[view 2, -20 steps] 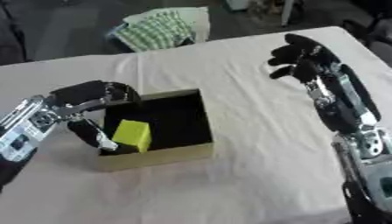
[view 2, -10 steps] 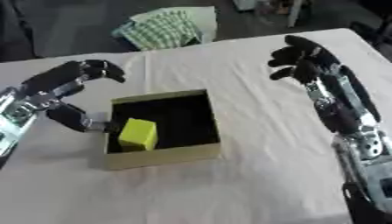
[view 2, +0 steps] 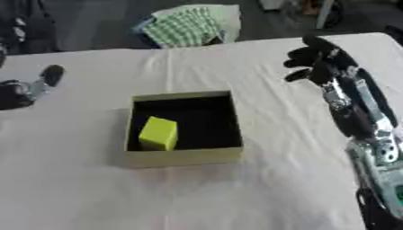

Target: Pick up objects on the table and place them in the box.

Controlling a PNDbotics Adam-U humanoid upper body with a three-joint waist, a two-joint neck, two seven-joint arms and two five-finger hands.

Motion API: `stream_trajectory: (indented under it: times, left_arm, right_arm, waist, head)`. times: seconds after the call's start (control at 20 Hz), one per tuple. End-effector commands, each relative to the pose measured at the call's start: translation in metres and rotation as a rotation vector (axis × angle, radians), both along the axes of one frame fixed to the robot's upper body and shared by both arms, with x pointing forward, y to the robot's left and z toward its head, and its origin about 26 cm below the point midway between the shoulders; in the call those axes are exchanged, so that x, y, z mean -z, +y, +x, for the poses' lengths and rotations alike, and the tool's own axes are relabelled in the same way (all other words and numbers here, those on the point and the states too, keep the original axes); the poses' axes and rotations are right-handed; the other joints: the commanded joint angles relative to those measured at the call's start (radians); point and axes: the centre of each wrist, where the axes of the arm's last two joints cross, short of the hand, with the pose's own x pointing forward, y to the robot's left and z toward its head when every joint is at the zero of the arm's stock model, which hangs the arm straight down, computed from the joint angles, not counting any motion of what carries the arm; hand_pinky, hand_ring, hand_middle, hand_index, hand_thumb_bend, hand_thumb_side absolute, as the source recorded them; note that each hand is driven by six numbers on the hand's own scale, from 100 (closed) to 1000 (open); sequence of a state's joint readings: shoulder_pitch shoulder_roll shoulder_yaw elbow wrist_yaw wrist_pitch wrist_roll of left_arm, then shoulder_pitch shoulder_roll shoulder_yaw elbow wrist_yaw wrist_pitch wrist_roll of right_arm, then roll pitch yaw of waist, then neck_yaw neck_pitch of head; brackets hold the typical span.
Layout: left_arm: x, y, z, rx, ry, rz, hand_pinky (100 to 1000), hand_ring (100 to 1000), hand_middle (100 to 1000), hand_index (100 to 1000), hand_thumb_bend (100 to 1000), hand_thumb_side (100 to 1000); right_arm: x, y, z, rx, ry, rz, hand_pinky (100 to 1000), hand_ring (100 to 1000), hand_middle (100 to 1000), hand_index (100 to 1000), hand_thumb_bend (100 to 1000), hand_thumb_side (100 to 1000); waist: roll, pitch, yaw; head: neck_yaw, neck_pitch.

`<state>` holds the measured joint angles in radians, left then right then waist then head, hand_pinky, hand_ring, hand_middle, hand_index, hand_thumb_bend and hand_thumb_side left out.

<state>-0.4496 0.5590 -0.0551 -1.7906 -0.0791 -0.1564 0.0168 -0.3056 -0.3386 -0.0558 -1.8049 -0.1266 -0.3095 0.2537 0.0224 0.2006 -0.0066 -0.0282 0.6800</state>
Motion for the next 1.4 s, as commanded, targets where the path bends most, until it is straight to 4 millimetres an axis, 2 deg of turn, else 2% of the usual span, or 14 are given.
stream_trajectory:
  times: [0.05,0.3,0.4,0.45,0.65,1.4]
  left_arm:
    - [-0.006,0.006,-0.014,-0.031,-0.012,-0.14,865,766,780,763,326,640]
    - [0.018,0.006,-0.018,-0.075,0.056,-0.244,875,771,787,761,301,683]
    - [0.024,0.005,-0.018,-0.078,0.069,-0.26,878,773,790,762,298,696]
    - [0.026,0.004,-0.018,-0.079,0.074,-0.268,879,773,790,761,294,701]
    - [0.035,0.002,-0.018,-0.079,0.096,-0.291,881,769,787,760,287,720]
    - [0.051,-0.001,-0.02,-0.082,0.133,-0.332,885,768,788,757,286,747]
  right_arm:
    - [-0.007,-0.005,-0.002,0.026,-0.023,-0.009,643,752,733,923,100,728]
    - [-0.004,-0.007,-0.003,0.05,-0.018,0.003,642,753,733,924,100,733]
    - [-0.003,-0.006,-0.003,0.058,-0.013,0.011,641,753,734,927,100,705]
    - [-0.002,-0.006,-0.003,0.06,-0.011,0.013,641,753,735,928,100,736]
    - [-0.002,-0.005,-0.003,0.065,-0.01,0.018,640,753,732,929,100,729]
    - [0.0,-0.002,-0.002,0.065,0.0,0.018,637,750,726,927,100,735]
  waist:
    - [-0.003,-0.008,0.009]
    - [-0.006,0.004,0.024]
    - [-0.008,0.01,0.027]
    - [-0.008,0.012,0.029]
    - [-0.006,0.02,0.031]
    - [-0.002,0.03,0.025]
  head:
    - [0.003,0.016]
    - [0.003,0.032]
    - [-0.001,0.039]
    - [-0.002,0.044]
    - [-0.007,0.055]
    - [-0.005,0.072]
